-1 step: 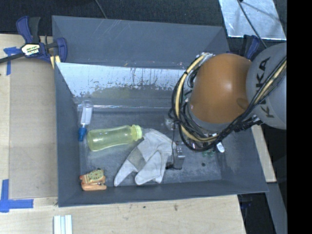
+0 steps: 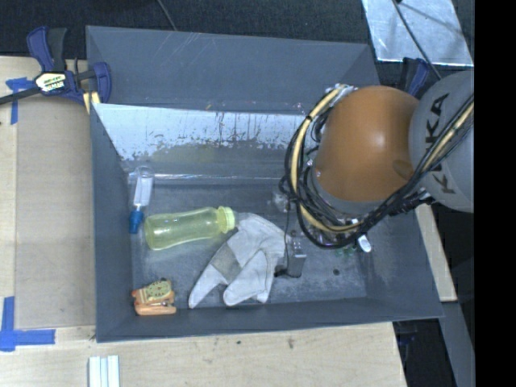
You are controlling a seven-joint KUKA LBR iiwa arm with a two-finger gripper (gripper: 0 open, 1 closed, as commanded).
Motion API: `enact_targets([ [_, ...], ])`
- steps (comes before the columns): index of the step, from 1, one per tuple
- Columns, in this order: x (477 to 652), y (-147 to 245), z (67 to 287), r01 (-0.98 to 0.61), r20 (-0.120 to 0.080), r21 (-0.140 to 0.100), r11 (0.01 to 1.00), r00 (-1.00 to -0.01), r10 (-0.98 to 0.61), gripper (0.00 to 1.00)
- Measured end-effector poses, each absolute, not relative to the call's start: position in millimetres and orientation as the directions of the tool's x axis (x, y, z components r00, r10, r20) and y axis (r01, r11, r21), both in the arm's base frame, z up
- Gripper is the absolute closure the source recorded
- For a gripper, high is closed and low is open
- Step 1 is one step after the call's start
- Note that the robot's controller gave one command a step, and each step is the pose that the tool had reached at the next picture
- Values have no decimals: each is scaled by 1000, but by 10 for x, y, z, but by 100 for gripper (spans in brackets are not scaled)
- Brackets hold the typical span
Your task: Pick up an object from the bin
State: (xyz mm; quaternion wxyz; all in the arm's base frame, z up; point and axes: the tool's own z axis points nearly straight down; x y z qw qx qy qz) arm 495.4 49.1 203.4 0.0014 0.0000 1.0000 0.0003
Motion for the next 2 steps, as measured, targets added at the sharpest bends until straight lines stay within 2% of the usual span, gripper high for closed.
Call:
enact_targets([
  [1,5036,422,1503,-159,-4,0,987,-987,-159,0],
  [2,5162,304,1358,-236,-1,0,972,-972,-236,0],
])
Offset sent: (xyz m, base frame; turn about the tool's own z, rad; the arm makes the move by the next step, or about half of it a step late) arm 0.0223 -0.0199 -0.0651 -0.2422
